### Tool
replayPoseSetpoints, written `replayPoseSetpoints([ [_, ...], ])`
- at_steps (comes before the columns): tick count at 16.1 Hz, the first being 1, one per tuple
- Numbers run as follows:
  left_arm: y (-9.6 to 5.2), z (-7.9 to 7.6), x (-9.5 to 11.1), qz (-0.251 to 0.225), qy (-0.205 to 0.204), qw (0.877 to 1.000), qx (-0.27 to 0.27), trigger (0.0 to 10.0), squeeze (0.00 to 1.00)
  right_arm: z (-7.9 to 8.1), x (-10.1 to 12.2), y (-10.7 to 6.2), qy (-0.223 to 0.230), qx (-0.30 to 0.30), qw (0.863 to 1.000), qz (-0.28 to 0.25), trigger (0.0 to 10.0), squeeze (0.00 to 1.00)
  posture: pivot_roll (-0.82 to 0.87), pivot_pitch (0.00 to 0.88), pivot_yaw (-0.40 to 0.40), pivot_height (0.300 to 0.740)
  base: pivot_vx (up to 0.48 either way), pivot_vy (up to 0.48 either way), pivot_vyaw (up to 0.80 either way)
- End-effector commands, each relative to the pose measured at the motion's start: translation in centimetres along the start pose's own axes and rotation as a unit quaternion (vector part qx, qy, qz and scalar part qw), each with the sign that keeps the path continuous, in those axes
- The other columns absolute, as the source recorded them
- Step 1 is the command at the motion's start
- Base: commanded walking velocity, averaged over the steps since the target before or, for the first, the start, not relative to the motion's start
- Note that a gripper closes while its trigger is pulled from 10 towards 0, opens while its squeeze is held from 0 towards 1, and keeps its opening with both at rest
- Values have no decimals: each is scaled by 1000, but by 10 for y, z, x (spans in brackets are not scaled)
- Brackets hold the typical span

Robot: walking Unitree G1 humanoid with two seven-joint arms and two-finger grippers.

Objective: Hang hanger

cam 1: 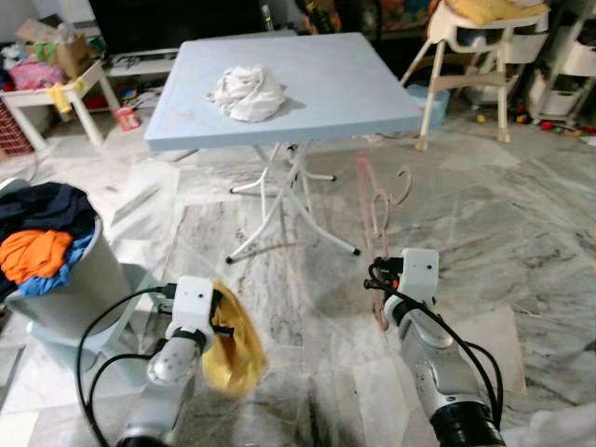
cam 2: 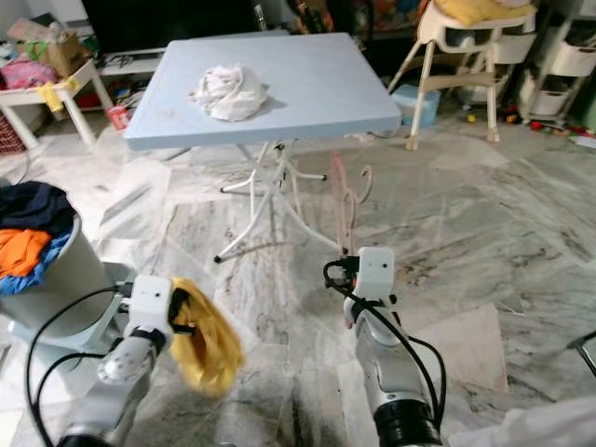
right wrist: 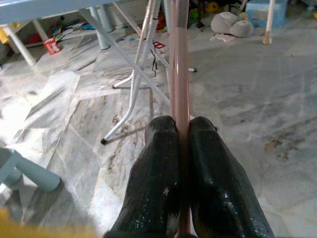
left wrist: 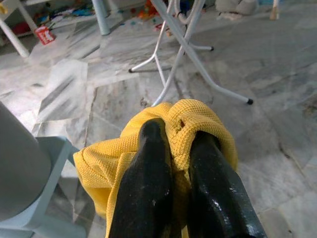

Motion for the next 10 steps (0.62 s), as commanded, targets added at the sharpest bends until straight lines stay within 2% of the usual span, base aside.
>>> replayPoseSetpoints([
  [1, -3, 11, 9, -15, -5, 1000, 12, 10000, 0, -7, 7, 0, 14, -13, 1000, -11, 10000, 0, 47, 1, 52, 740, 0, 0, 0],
  [3, -10, 19, 10, -19, -13, 1000, 21, 10000, 0, -15, 6, -1, 11, -28, 1000, -4, 10000, 0, 44, 3, 53, 740, 0, 0, -225],
  [5, -15, 27, 8, -11, -18, 999, 28, 10000, 0, -21, 4, -3, 12, -38, 999, -1, 10000, 0, 40, 5, 52, 740, 0, 122, -800],
  [7, -19, 30, 8, -2, -19, 999, 34, 10000, 0, -21, 1, -6, 17, -39, 999, 5, 10000, 0, 41, 7, 50, 740, 0, 270, -800],
  [10, -16, 31, 12, -4, -18, 999, 37, 10000, 0, -15, -1, -7, 16, -32, 999, 7, 10000, 0, 39, 3, 51, 740, 0, 285, -800],
])
Point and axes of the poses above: a point about 5 cm out from each wrist's last joint towards the gripper, its own y axis pointing out of the wrist towards the gripper, its own x axis along the axis of the wrist's last joint, z = x × y, the point moved 1 cm from there along y, pointing out of the wrist towards the gripper
